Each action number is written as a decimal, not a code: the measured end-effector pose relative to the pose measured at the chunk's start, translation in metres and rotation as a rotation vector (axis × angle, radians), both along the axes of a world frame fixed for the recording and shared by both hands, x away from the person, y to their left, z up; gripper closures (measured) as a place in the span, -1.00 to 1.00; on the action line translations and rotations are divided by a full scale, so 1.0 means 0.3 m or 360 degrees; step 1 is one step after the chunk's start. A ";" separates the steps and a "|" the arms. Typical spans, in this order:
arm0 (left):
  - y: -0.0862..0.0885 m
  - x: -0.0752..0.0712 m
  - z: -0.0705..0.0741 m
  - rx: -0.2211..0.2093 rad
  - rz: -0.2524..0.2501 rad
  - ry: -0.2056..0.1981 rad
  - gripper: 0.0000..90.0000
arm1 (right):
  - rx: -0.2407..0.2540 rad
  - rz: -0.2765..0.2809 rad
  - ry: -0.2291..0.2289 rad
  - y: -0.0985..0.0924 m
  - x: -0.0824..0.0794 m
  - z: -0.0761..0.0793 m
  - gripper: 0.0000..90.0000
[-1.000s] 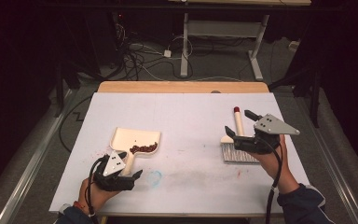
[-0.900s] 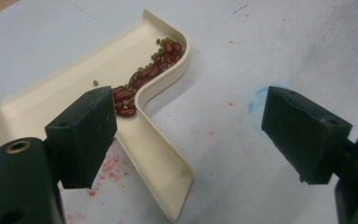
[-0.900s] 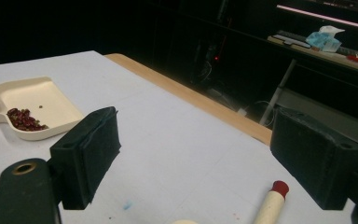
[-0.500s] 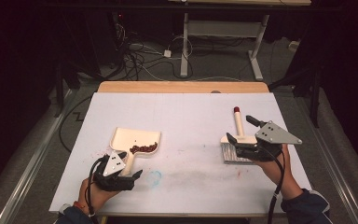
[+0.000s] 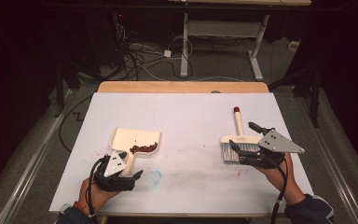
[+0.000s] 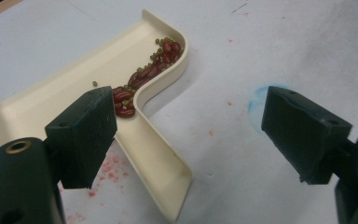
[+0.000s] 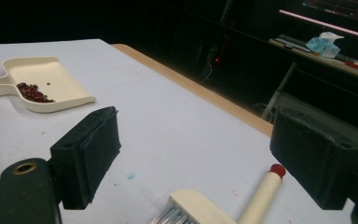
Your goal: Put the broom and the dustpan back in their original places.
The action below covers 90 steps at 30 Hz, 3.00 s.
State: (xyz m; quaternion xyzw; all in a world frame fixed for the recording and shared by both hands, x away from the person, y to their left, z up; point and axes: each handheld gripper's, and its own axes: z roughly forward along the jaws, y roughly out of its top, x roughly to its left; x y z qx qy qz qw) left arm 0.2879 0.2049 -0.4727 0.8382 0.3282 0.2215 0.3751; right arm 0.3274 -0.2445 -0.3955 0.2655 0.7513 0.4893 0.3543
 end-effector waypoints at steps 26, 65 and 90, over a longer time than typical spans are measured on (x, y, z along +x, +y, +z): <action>-0.011 -0.002 -0.001 0.0025 -0.0012 -0.0022 -0.61 | -0.0106 0.0018 0.0034 -0.041 -0.057 -0.129 -0.64; -0.029 -0.010 0.004 0.0040 -0.0008 -0.0135 -0.61 | -0.0089 0.0090 0.0208 -0.100 -0.113 -0.244 -0.63; -0.042 -0.009 -0.001 0.0059 -0.0032 -0.0105 -0.61 | -0.0114 0.0080 0.0159 -0.097 -0.130 -0.225 -0.63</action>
